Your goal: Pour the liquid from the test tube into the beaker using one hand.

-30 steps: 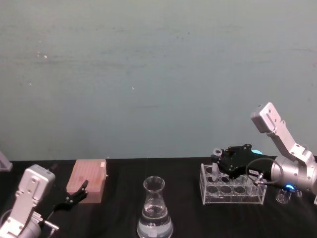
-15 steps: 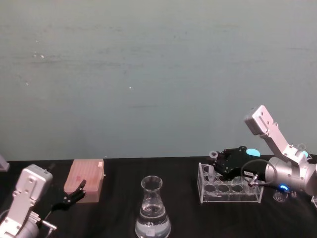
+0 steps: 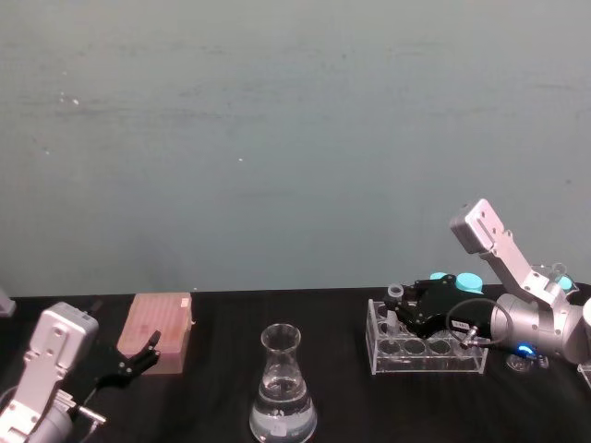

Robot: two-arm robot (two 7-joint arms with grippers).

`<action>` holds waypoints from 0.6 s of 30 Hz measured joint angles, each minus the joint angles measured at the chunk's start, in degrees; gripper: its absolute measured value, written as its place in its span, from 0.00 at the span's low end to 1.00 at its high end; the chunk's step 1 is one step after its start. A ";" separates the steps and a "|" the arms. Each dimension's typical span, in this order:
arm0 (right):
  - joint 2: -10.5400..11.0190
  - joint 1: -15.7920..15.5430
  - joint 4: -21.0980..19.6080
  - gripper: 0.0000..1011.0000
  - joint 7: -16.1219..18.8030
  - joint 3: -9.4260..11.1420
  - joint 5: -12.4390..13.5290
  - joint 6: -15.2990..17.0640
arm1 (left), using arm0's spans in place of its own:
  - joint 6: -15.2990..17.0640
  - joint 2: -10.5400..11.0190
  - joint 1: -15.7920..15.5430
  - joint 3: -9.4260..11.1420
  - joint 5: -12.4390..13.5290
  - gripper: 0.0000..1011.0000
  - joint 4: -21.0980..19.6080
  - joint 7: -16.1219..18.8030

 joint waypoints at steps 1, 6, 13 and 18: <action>-0.01 0.04 0.10 0.20 0.03 -0.01 -0.05 -0.14 | 0.00 0.00 0.00 0.00 0.00 0.99 0.00 0.00; 0.01 0.09 0.29 0.20 0.12 -0.05 -0.18 -0.43 | 0.00 0.00 0.00 0.00 0.00 0.99 0.00 0.00; 0.03 0.03 0.10 0.20 0.11 -0.02 -0.12 -0.30 | 0.00 0.00 0.00 0.00 0.00 0.99 0.00 0.00; 0.05 0.00 -0.01 0.20 0.08 0.00 -0.07 -0.20 | 0.00 0.00 0.00 0.00 0.00 0.99 0.00 0.00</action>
